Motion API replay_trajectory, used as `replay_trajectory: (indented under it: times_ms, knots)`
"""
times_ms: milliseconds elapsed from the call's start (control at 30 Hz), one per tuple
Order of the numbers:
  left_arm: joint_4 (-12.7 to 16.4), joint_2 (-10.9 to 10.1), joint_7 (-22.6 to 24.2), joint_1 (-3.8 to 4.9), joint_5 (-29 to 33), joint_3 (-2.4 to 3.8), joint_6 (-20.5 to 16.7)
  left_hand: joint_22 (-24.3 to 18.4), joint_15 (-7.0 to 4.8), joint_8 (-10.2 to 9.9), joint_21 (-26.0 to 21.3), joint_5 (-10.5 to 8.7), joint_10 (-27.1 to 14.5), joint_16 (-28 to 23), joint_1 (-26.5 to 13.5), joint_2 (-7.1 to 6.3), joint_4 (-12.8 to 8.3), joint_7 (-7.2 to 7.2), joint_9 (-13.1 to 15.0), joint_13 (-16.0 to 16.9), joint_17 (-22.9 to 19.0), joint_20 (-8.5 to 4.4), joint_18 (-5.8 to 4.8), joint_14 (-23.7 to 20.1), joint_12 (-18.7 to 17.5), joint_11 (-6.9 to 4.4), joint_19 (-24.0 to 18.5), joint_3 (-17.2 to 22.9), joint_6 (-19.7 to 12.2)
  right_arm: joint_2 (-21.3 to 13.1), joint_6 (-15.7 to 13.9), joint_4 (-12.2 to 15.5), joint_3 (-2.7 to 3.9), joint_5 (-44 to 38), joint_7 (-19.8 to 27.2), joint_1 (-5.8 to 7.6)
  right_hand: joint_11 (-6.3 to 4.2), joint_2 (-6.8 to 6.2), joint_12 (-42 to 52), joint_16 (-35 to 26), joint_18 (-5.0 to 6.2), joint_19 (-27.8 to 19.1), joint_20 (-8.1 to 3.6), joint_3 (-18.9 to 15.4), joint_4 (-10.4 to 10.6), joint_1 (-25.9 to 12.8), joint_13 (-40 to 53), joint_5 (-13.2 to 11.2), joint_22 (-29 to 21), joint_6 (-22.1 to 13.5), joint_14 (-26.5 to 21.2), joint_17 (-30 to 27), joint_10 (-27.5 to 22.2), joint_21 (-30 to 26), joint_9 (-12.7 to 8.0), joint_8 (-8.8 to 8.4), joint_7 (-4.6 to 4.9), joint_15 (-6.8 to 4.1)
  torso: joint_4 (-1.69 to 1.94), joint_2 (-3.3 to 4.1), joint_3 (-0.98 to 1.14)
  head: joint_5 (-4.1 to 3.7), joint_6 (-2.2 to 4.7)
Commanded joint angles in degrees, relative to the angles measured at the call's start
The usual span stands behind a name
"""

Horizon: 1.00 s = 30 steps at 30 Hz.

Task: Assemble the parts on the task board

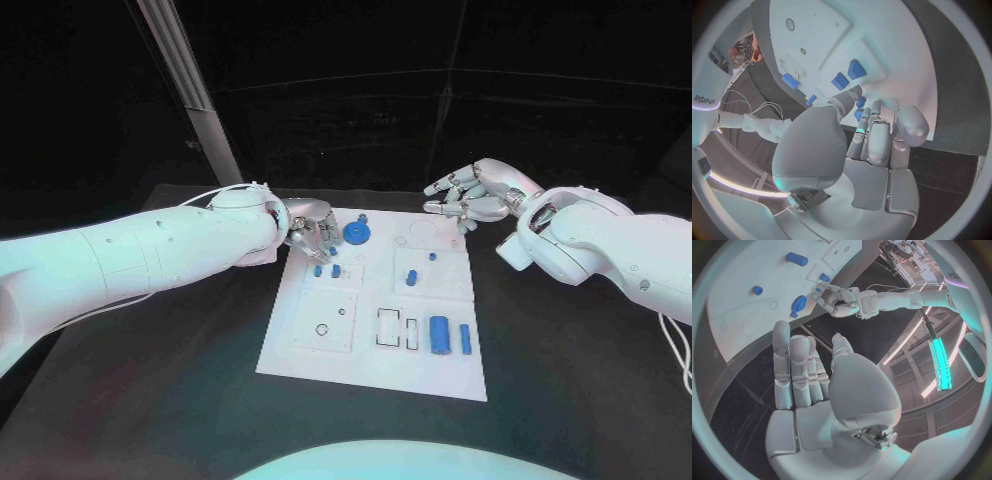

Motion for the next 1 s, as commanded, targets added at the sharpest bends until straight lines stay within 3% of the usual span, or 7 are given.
replay_trajectory:
  times_ms: [33,200,333,500,600,800,1000]
  knots:
    - [0.46,-0.88,0.26,0.11,1.74,0.07,-3.83,-0.93,0.75,-0.15,-1.11,0.43,-2.54,-0.11,0.47,0.62,-0.05,-0.36,-0.07,0.01,-0.29,0.58,-0.27,0.57,-0.31,0.52,-0.12,-2.23,-3.39,-0.12,1.25,-0.47,0.03,-3.11,-2.09,0.10,0.29,0.46,-3.15,-2.69,0.69,-0.46,0.24,0.25,-0.13,1.44,-2.71,-1.33,-0.94,0.20,-1.09,-1.83,-2.28,-1.25,0.13,0.33,0.41,0.23,0.05,-0.08,0.02,-0.09,0.14]
    - [0.99,-2.50,1.55,0.24,4.89,0.13,-7.12,-1.66,1.05,-0.08,-1.97,0.66,-4.67,-0.01,1.70,1.50,0.30,-0.09,0.01,0.12,-0.68,0.97,-0.09,0.47,0.54,0.84,-0.15,-5.41,-4.37,-0.18,3.45,-1.33,0.03,-10.04,-4.67,0.09,0.24,1.15,-11.54,-5.48,0.75,0.64,-0.04,2.64,-2.72,7.09,-11.11,-4.74,-1.61,3.27,-0.86,-3.89,-2.75,-2.16,0.44,1.53,0.17,0.09,0.06,-0.05,-0.01,-0.31,0.43]
    - [1.35,-3.84,3.84,0.33,10.68,0.15,-9.53,-1.85,0.86,0.67,-2.20,1.13,-3.85,0.15,2.30,2.43,0.67,1.10,0.40,0.41,-0.81,0.90,0.00,0.45,2.42,0.59,-0.06,-6.49,-0.51,-0.22,5.14,-1.46,0.03,-19.04,-6.64,0.06,-0.49,1.18,-16.81,-2.00,0.70,2.56,-0.74,5.10,-4.58,10.99,-16.61,-7.08,-0.73,6.65,1.63,-1.00,-0.59,-1.12,0.72,2.83,-0.52,-0.69,0.02,-0.05,0.04,-0.45,0.64]
    - [2.17,-5.49,10.56,0.40,23.69,0.14,-11.50,-1.99,0.44,2.20,-2.42,1.45,-0.99,0.28,2.71,3.67,0.76,3.37,0.78,0.97,-0.82,0.55,0.03,0.45,4.97,0.04,-0.09,-5.61,3.13,-0.24,6.04,-0.76,0.02,-30.09,-8.61,-0.19,-0.93,0.67,-21.34,4.29,-0.88,6.84,-1.19,7.57,-5.30,12.74,-21.25,-8.80,9.22,8.82,4.42,3.88,2.60,6.72,0.52,3.10,-1.20,-1.21,-0.05,-0.05,0.11,-1.10,0.95]
    - [3.43,-6.75,16.65,0.43,38.55,0.11,-11.77,-3.21,0.64,2.83,-3.91,1.53,-0.39,0.23,2.64,4.21,0.95,3.69,0.82,0.95,-0.94,0.62,0.24,0.24,5.73,0.30,-0.71,-4.69,4.76,-0.18,6.34,-0.08,0.02,-37.11,-9.72,-0.58,-0.82,-0.30,-24.97,6.59,-1.26,7.42,-1.07,9.41,-5.20,12.82,-24.53,-9.48,11.89,9.43,4.73,5.52,3.98,8.98,0.13,2.55,-1.21,-1.00,-0.05,-0.03,0.10,-2.02,1.28]
    - [7.64,-8.43,23.10,0.31,66.93,-0.10,-12.36,-19.15,0.93,3.97,-23.66,2.36,0.65,-10.13,1.04,5.22,2.67,3.87,0.53,0.71,-20.11,1.07,3.70,-8.40,7.70,0.33,-10.35,-2.71,7.18,0.46,5.99,0.51,0.00,-46.36,-11.13,-1.77,-0.25,-1.99,-30.49,7.26,-1.27,6.91,-0.54,11.12,-4.52,11.82,-29.24,-12.43,12.46,7.59,4.67,5.54,1.17,9.56,-0.25,0.59,-1.18,-0.43,-0.01,0.01,0.04,-2.77,1.69]
    - [9.73,-9.09,26.15,0.18,76.22,-0.19,-11.77,-20.48,0.98,4.06,-25.66,2.31,0.90,-12.95,0.71,5.02,3.00,3.74,0.34,0.66,-25.00,1.19,3.83,-11.18,8.73,0.23,-11.92,-2.55,7.23,1.58,5.91,0.27,-0.02,-49.72,-11.53,-2.97,0.05,-2.81,-32.08,9.34,-1.48,7.20,-0.37,12.12,-4.65,11.24,-31.57,-14.30,14.17,7.51,4.99,6.96,1.47,10.95,-0.17,0.09,-0.98,-0.25,-0.05,-0.01,0.04,-2.89,1.75]
